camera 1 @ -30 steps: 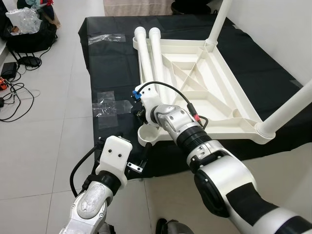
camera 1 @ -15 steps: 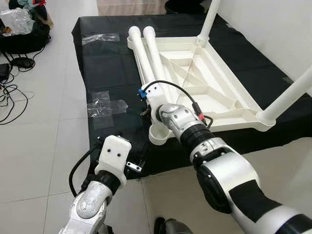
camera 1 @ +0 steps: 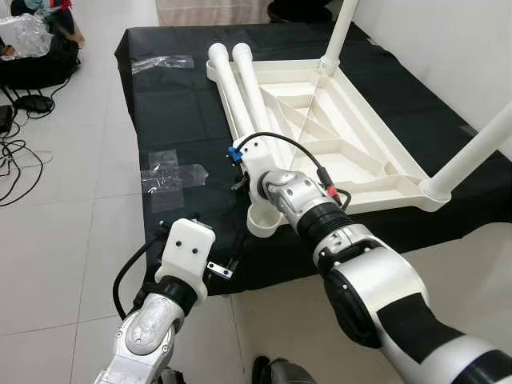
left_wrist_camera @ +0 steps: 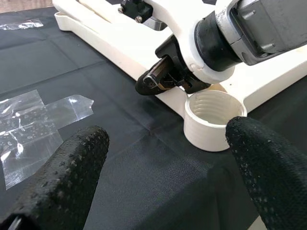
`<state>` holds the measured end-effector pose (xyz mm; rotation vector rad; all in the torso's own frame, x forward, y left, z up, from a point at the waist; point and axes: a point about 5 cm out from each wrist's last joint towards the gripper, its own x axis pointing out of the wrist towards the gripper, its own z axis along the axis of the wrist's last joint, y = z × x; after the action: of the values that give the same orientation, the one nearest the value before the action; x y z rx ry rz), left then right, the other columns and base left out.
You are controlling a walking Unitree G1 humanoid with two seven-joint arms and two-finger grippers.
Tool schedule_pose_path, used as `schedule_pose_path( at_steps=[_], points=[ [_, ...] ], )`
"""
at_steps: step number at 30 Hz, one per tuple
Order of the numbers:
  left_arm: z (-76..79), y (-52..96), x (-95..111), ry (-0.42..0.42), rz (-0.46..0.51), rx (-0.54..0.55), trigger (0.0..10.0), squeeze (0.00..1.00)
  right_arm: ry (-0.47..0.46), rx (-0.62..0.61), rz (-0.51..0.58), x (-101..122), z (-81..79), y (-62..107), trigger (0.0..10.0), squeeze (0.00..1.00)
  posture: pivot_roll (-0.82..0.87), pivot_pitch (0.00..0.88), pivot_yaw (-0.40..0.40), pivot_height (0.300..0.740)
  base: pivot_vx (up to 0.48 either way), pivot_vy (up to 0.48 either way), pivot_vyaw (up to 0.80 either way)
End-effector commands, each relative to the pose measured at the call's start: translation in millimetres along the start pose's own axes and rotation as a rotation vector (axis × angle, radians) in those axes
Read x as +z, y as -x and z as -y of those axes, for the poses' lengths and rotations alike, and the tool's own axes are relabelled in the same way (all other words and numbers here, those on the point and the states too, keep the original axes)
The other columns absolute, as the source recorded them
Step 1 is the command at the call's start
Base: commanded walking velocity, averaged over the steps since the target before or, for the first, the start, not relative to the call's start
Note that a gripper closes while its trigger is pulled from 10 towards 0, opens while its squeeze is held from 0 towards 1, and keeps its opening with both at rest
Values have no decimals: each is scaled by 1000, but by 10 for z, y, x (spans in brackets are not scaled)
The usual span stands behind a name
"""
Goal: Building children table
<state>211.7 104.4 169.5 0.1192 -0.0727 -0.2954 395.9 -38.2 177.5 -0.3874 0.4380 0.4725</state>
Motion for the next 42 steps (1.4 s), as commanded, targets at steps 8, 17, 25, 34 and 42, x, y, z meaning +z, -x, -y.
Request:
schedule_pose_path(
  at_steps=[8, 17, 25, 34, 42],
  points=[
    [-4, -6, -39, -7, -17, -1, 10000, 0, 55, 5, -12, -204, 191, 21, 0, 0, 2, 161, -127, 740, 0, 0, 0],
    [-22, -4, -36, -13, -18, 0, 10000, 0, 84, 156, 26, -332, 345, 115, 0, 0, 0, 167, -115, 740, 0, 0, 0],
    [-30, -24, -25, -19, -14, -6, 10000, 0, 155, 359, -77, -604, 654, 319, 0, 0, 4, 165, -107, 740, 0, 0, 0],
    [-50, -21, -23, -23, -14, -4, 10000, 0, 300, 478, -38, -654, 830, 489, 0, 0, 5, 167, -105, 740, 0, 0, 0],
    [-63, -23, -22, -29, -16, -3, 10000, 0, 505, 604, -75, -759, 993, 662, 0, 0, 13, 165, -107, 740, 0, 0, 0]
  ],
)
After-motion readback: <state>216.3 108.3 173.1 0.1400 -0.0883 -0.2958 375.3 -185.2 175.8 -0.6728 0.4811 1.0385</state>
